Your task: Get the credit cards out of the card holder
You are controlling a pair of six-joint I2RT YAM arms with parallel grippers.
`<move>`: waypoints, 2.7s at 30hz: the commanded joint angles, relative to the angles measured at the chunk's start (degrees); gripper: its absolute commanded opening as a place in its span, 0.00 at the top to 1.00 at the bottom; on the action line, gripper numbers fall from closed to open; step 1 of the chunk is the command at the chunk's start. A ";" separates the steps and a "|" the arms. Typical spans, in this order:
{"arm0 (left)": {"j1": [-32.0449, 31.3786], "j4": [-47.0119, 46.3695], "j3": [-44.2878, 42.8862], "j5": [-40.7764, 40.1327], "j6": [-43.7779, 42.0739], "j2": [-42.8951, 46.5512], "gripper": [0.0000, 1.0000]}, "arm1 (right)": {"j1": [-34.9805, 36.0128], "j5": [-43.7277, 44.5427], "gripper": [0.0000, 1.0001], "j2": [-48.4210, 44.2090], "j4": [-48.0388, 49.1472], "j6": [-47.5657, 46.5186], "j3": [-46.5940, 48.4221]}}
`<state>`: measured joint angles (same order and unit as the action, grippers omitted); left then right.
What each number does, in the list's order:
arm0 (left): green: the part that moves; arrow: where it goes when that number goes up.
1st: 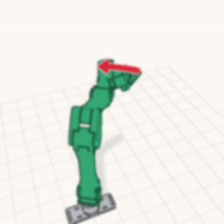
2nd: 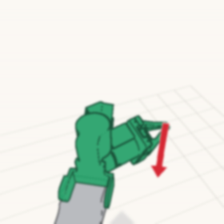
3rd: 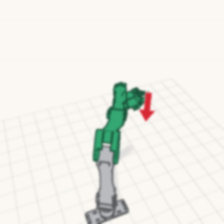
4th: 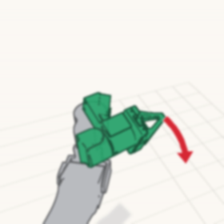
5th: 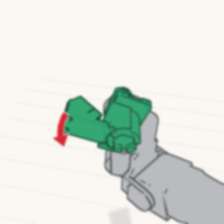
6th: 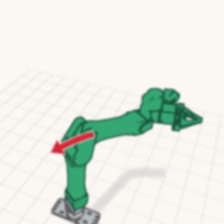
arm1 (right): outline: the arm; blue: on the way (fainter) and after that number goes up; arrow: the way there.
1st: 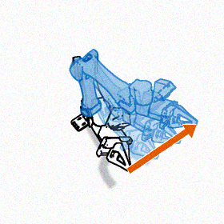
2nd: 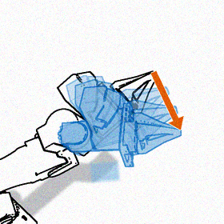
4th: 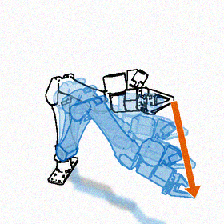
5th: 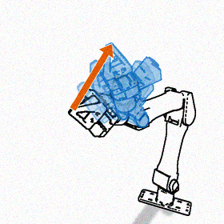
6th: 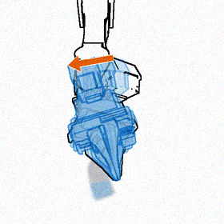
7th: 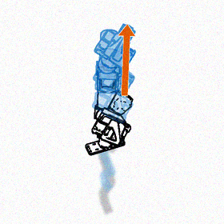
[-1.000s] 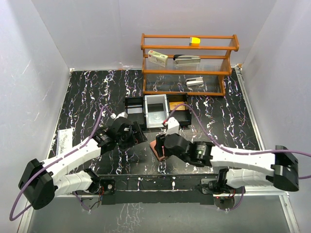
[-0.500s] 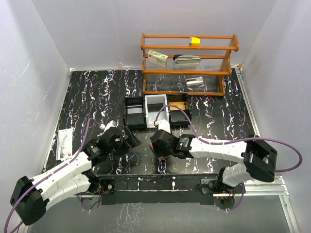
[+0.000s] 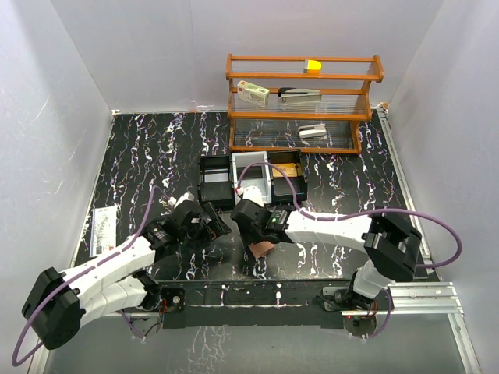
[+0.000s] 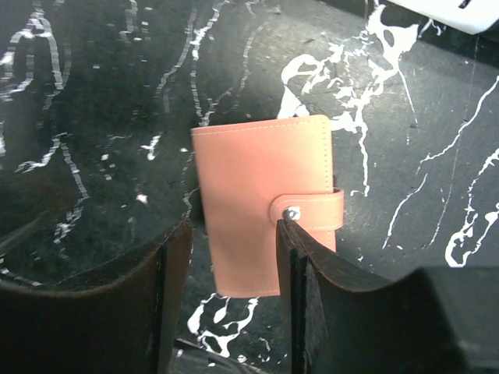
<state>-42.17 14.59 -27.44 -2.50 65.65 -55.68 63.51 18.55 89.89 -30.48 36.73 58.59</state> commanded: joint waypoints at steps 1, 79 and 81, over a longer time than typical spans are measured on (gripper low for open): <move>0.25 -2.13 -1.39 -0.33 0.14 1.26 0.10 | -1.11 2.66 0.56 2.99 -2.38 0.83 1.62; -1.16 -12.56 -11.55 12.99 -9.65 -31.85 0.81 | -12.05 -3.30 0.66 -4.57 1.32 0.57 -5.84; -1.11 -12.33 -11.79 12.98 -9.77 -31.85 0.81 | -12.45 -3.38 0.66 -3.56 0.43 -0.01 -5.18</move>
<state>-43.24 -1.26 -37.91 12.36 57.65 -87.68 51.88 13.34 84.71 -28.77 38.24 50.35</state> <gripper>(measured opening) 0.186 0.337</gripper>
